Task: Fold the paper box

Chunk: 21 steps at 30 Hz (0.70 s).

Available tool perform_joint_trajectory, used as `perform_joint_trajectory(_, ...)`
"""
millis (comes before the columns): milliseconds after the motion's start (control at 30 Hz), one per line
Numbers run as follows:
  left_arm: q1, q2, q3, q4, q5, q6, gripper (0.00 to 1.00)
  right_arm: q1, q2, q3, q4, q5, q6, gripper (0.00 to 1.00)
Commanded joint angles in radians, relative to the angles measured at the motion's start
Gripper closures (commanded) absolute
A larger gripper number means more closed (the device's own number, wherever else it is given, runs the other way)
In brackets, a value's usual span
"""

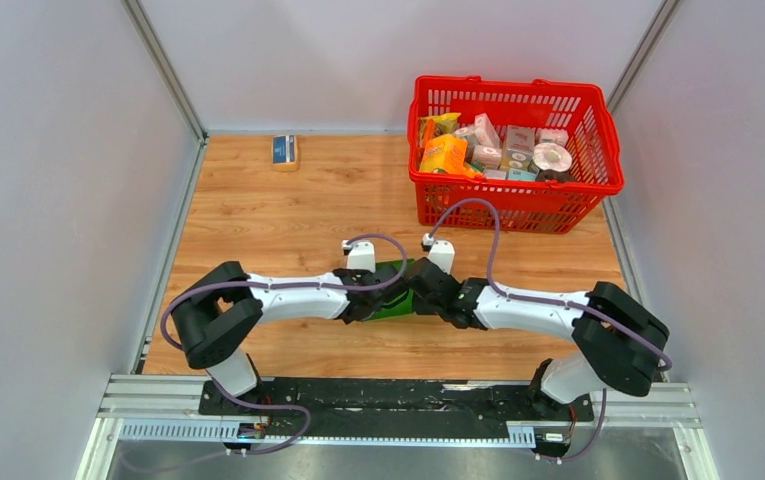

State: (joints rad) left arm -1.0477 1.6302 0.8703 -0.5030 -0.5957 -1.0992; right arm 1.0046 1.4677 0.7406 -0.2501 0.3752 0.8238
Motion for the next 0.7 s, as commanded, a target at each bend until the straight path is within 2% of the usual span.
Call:
perform_joint_trajectory(0,-0.072,0.131,0.032,-0.139,-0.053,0.099,1.0,0.052,-0.026,-0.041,0.046,0.067,0.003,0.76)
perform_joint_trajectory(67,-0.077,0.116,0.006,-0.065,-0.027,0.122,1.0,0.051,-0.128,-0.082,0.043,0.065,-0.017,0.65)
perform_joint_trajectory(167,-0.081,0.111,0.015,-0.08,-0.048,0.151,1.0,0.045,-0.329,-0.173,0.0,0.085,-0.043,0.55)
perform_joint_trajectory(233,-0.09,0.122,0.042,-0.117,-0.068,0.148,1.0,0.029,-0.465,-0.22,-0.049,0.088,-0.052,0.52)
perform_joint_trajectory(333,-0.092,0.141,0.053,-0.131,-0.053,0.151,1.0,-0.032,-0.565,-0.265,-0.048,0.065,-0.077,0.45)
perform_joint_trajectory(400,-0.092,0.12,0.029,-0.108,-0.041,0.159,1.0,-0.081,-0.57,-0.264,-0.031,-0.013,-0.12,0.43)
perform_joint_trajectory(533,-0.09,0.06,0.001,-0.048,-0.019,0.19,1.0,-0.084,-0.46,-0.235,0.069,-0.137,-0.192,0.43)
perform_joint_trajectory(667,-0.092,0.063,-0.011,-0.02,-0.007,0.188,1.0,-0.083,-0.331,-0.173,0.123,-0.185,-0.218,0.56)
